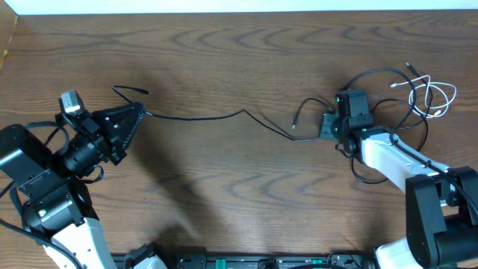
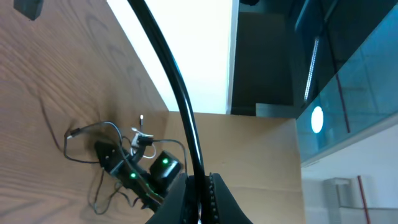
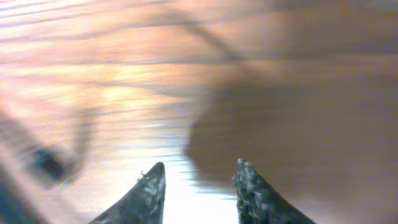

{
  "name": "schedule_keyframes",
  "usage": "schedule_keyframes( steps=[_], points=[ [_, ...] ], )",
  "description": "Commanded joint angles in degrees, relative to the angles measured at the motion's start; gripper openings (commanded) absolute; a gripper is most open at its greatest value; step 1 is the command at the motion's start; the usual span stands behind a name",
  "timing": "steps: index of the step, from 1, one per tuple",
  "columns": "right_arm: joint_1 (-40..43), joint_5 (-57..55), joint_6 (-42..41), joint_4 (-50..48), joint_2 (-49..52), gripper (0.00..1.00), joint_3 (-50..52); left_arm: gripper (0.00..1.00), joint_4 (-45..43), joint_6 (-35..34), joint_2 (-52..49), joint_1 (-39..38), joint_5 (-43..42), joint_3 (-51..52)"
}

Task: Untangle cables

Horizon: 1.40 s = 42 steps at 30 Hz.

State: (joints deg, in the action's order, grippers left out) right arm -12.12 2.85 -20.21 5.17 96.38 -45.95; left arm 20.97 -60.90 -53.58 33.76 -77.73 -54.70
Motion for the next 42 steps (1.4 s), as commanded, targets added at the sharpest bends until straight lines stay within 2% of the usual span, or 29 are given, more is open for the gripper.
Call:
schedule_keyframes(
  steps=[1, 3, 6, 7, 10, 14, 19, 23, 28, 33, 38, 41, 42],
  points=[
    [0.13, 19.41, 5.73, -1.81, 0.35, 0.18, 0.31, 0.07, 2.25, 6.64, 0.11, -0.48, -0.85, -0.66],
    [0.13, 22.08, 5.73, -2.58, 0.37, 0.01, 0.31, 0.07, 6.38, 10.01, 0.11, -1.53, 1.01, -0.66],
    [0.13, 23.32, 5.88, -2.91, 0.35, 0.01, 0.31, 0.07, 15.39, 16.44, 0.11, -4.02, 7.32, -0.66],
    [0.15, 25.11, 7.26, -3.15, 0.37, 0.01, 0.31, 0.08, 21.55, 19.98, 0.11, -6.19, 13.33, -0.66],
    [0.20, 30.58, 9.09, -4.37, 0.35, 0.02, 0.31, 0.07, 28.28, 22.99, 0.11, -10.73, 22.82, -0.66],
    [0.20, 41.22, 12.41, -6.84, 0.37, 0.06, 0.31, 0.08, 29.55, 23.17, 0.11, -18.43, 28.98, -0.66],
    [0.20, 58.49, 20.35, -9.53, 0.35, 0.09, 0.31, 0.07, 29.53, 20.59, -0.85, -27.58, 36.85, -0.66],
    [0.20, 68.17, 21.18, -13.35, 0.35, 0.15, 0.31, 0.08, 28.83, 18.45, -3.61, -32.81, 37.92, -0.66],
    [0.11, 77.75, 21.16, -18.64, 0.35, 0.28, 0.31, 0.07, 27.85, 16.09, -8.33, -37.38, 37.18, -0.66],
    [-0.04, 77.90, 21.18, -18.95, 0.35, 0.42, 0.31, 0.08, 24.04, 14.69, -13.33, -41.57, 34.71, -0.66],
    [-0.02, 77.57, 21.14, -18.64, 0.35, 0.49, 0.31, 0.07, 19.85, 14.75, -18.64, -44.17, 34.93, -0.66],
    [0.13, 74.27, 21.11, -17.88, 0.35, 0.55, 0.31, 0.07, 19.58, 14.80, -21.97, -44.96, 34.95, -0.66],
    [0.37, 70.86, 21.11, -17.07, 0.35, 0.60, 0.31, 0.07, 19.61, 15.43, -23.80, -45.00, 34.93, -0.66]
  ],
)
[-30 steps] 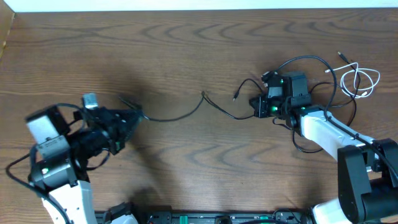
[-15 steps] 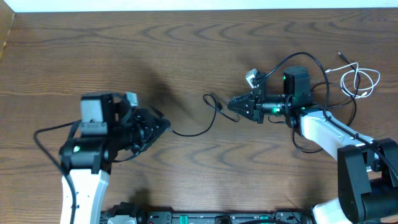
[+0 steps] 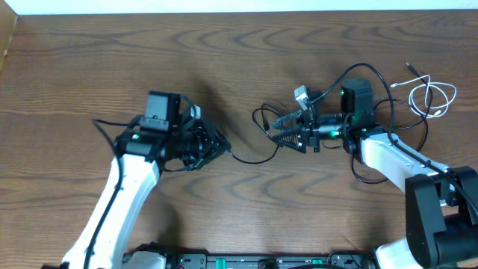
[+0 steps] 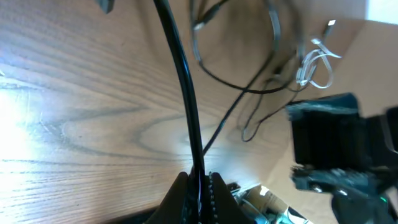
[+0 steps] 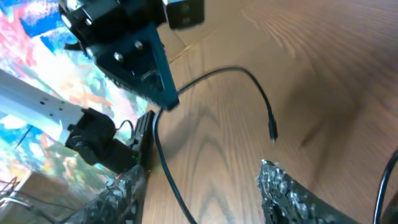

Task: Untangle cables
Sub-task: 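Move both grippers toward each other, bringing the cable ends together at center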

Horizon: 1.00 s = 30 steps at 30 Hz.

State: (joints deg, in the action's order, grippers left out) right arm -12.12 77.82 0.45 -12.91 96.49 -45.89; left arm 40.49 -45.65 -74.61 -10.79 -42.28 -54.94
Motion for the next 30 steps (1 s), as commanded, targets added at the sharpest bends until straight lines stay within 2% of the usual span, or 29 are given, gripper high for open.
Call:
schedule_keyframes(
  steps=[1, 5, 12, 18, 24, 28, 30],
  points=[
    [0.55, -5.79, 0.44, 1.29, 0.24, 0.61, 0.24, 0.08, 0.07, 0.98, -3.61, -0.44, -0.52, -0.42],
    [1.64, -17.40, -0.83, 5.20, 0.24, 0.67, 0.24, 0.07, 0.13, 4.31, -6.21, -0.46, 2.40, -0.42],
    [1.33, -20.92, -4.26, 6.73, 0.24, 0.94, 0.24, 0.07, -1.46, 4.68, -9.14, -2.16, 7.93, -0.42],
    [1.31, -33.88, -8.17, 11.82, 0.24, 0.95, 0.20, 0.08, -2.19, 4.68, -11.91, -5.70, 12.83, -0.42],
    [0.68, -33.92, -8.74, 15.28, 0.24, 0.91, -0.31, 0.13, -2.19, 4.68, -14.60, -7.91, 15.98, -0.42],
    [-0.70, -33.53, -6.32, 20.15, 0.24, 0.95, -2.45, 0.15, -2.47, 4.66, -17.14, -8.76, 16.41, -0.42],
    [-0.96, -33.57, -4.55, 22.82, 0.24, 0.95, -3.74, 0.32, -2.47, 4.68, -18.67, -9.14, 16.41, -0.42]
  ],
)
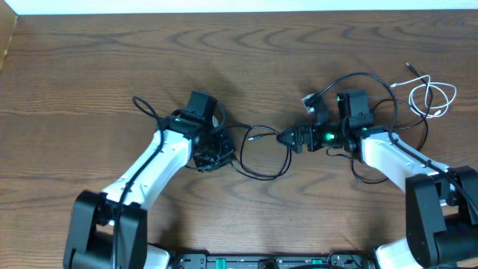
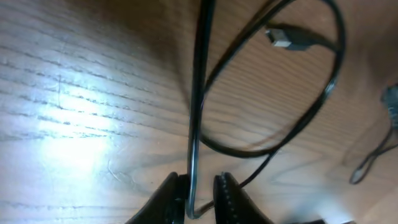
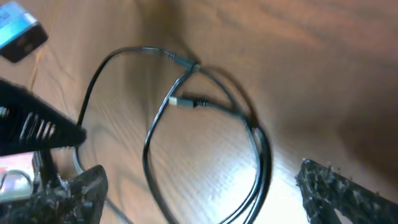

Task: Untangle cables
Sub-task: 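Move both grippers toward each other, bringing the cable ends together at center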

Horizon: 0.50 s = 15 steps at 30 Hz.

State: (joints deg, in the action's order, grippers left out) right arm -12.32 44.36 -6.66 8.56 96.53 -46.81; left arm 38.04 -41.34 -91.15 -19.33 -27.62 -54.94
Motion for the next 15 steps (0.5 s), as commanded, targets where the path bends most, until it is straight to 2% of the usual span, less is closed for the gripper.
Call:
schedule_keyframes(
  steps=[1, 3, 7, 11, 15],
  points=[
    [-0.81, -0.09, 3.69, 2.54, 0.20, 0.96, -3.37, 0.47, -0.02, 0.44, -2.80, -0.79, 1.75, -0.42],
    [-1.05, -0.07, 6.51, 4.31, 0.20, 0.96, -4.04, 0.63, -0.02, 1.95, -4.00, -1.18, 1.73, -0.42],
    [-1.97, -0.13, 8.04, 4.74, 0.20, 0.97, -4.20, 0.81, 0.04, 7.69, -4.31, -1.11, 1.75, -0.44],
    [-3.52, -3.63, 8.04, 5.53, 0.20, 0.97, -4.72, 0.82, 0.04, 7.91, -4.31, 1.14, 1.73, -0.50],
    [-6.32, -13.44, 8.09, 9.29, 0.20, 0.97, -6.71, 0.82, 1.29, 7.89, -4.31, 5.53, 1.70, -0.81]
  ],
)
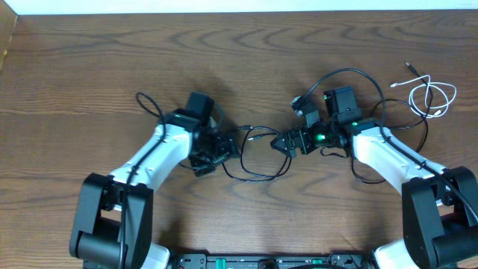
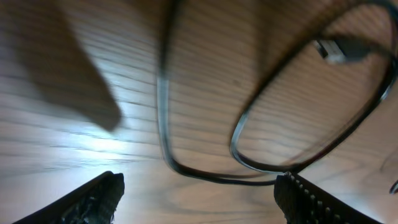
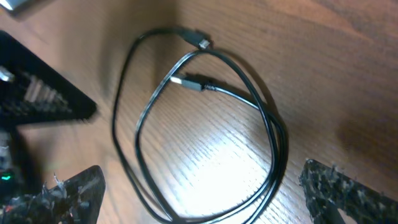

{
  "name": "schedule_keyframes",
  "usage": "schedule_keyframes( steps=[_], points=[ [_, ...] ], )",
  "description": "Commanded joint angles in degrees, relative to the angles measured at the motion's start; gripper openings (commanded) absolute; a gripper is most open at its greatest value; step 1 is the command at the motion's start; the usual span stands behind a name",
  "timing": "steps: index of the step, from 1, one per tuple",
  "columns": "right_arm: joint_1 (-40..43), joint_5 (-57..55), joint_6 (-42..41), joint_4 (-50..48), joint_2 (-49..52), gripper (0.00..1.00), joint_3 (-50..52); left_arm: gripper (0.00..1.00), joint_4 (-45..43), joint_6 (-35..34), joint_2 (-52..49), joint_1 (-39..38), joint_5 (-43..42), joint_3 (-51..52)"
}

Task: Untangle cables
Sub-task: 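Move both grippers toward each other, bringing the cable ends together at center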

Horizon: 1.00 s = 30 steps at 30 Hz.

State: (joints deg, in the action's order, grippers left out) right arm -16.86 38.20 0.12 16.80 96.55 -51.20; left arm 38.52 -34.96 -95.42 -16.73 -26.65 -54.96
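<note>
A black cable [image 1: 261,177] lies coiled in a loose loop on the wooden table, between my two grippers. My left gripper [image 1: 216,153] sits at the loop's left side, jaws wide open, holding nothing. In the left wrist view, the cable [image 2: 163,118] curves across ahead of the open left gripper [image 2: 199,205]. My right gripper [image 1: 282,143] is at the loop's right side, also open. In the right wrist view, the loop [image 3: 277,143] and a plug [image 3: 189,82] lie in front of the right gripper [image 3: 205,199].
A thin white cable [image 1: 441,96] lies bunched at the back right. More black cable [image 1: 351,72] arcs around and under the right arm. The black cable's tail [image 1: 147,99] curls behind the left arm. Bare wood [image 1: 239,45] stretches to the far edge.
My left gripper was shut on the black cable; now its jaws are wide open and the cable lies loose on the table. The right gripper stays open, a little further left.
At first my left gripper held the black cable at the far left, stretched across the table, the right one open by the tangle. Then the left was mid-table with the cable. The cable then lay looped between both grippers, and now it is released.
</note>
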Motion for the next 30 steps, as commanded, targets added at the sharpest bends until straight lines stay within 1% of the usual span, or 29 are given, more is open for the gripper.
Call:
schedule_keyframes(
  steps=[1, 6, 8, 10, 13, 14, 16, 18, 19, 22, 23, 28, 30],
  points=[
    [-3.65, -12.92, 1.31, 2.16, 0.17, 0.97, -3.02, 0.83, 1.36, 1.55, -0.04, 4.76, 0.81, -0.79],
    [-9.73, -22.60, 3.10, 1.90, 0.17, 0.97, -3.06, 0.83, 1.88, 1.79, -0.04, 7.39, 0.83, -0.76],
    [-12.68, -25.77, 4.94, 1.90, 0.17, 0.97, -3.06, 0.98, 1.84, 1.77, -0.04, 7.41, 0.81, -0.76],
    [-15.82, -26.27, 8.48, 2.58, 0.17, 0.99, -3.06, 0.99, 1.84, 1.77, -0.04, 7.41, 0.83, -0.76],
    [-18.53, -26.25, 13.79, 5.16, 0.17, 0.99, -3.06, 0.99, 1.84, 1.77, -0.04, 7.41, 0.81, -0.76],
    [-19.12, -26.25, 16.22, 6.56, 0.17, 0.96, -3.06, 0.99, 1.84, 1.77, -0.04, 7.41, 0.83, -0.76],
    [-19.91, -26.16, 20.94, 9.53, 0.17, 0.84, -3.06, 0.99, 1.84, 1.77, -0.04, 7.41, 0.81, -0.76],
    [-20.35, -25.97, 27.34, 13.05, 0.17, 0.65, -3.06, 0.99, 1.84, 1.77, -0.04, 7.41, 0.81, -0.76],
    [-20.41, -25.62, 29.38, 14.03, 0.17, 0.60, -3.04, 0.99, 1.84, 1.77, -0.04, 7.41, 0.81, -0.76],
    [-20.41, -22.82, 36.15, 16.46, 0.17, 0.60, -2.93, 0.99, 1.84, 1.77, -0.04, 7.41, 0.81, -0.76],
    [-20.41, -22.60, 37.13, 16.41, 0.17, 0.60, -2.75, 0.99, 1.84, 1.77, -0.04, 7.41, 0.83, -0.76],
    [-20.41, -22.60, 37.53, 10.73, 0.22, 0.64, 0.76, 0.99, 1.84, 1.77, -0.04, 7.41, 0.83, -0.76],
    [-20.41, -22.10, 39.12, 8.57, 0.22, 0.63, 2.45, 0.99, 1.84, 1.77, -0.04, 7.41, 0.81, -0.76]
  ],
)
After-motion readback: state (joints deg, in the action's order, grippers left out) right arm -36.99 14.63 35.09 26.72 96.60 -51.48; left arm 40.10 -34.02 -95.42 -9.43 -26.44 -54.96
